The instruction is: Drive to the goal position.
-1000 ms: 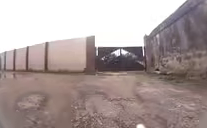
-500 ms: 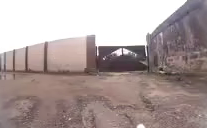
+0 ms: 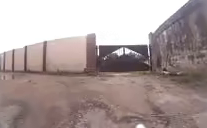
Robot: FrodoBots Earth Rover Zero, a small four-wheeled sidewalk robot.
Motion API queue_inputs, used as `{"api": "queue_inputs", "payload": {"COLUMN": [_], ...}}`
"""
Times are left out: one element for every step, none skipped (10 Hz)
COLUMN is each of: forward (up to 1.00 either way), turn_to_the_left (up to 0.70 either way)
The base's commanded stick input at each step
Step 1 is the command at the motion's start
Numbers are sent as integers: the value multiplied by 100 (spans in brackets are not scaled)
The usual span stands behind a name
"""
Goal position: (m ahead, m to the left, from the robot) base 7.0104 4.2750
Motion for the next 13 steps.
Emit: {"api": "queue_inputs", "payload": {"forward": [70,70,70,70,70,70,70,70,70,70,70,70,70], "turn_to_the_left": [0,0,0,0,0,0,0,0,0,0,0,0,0]}}
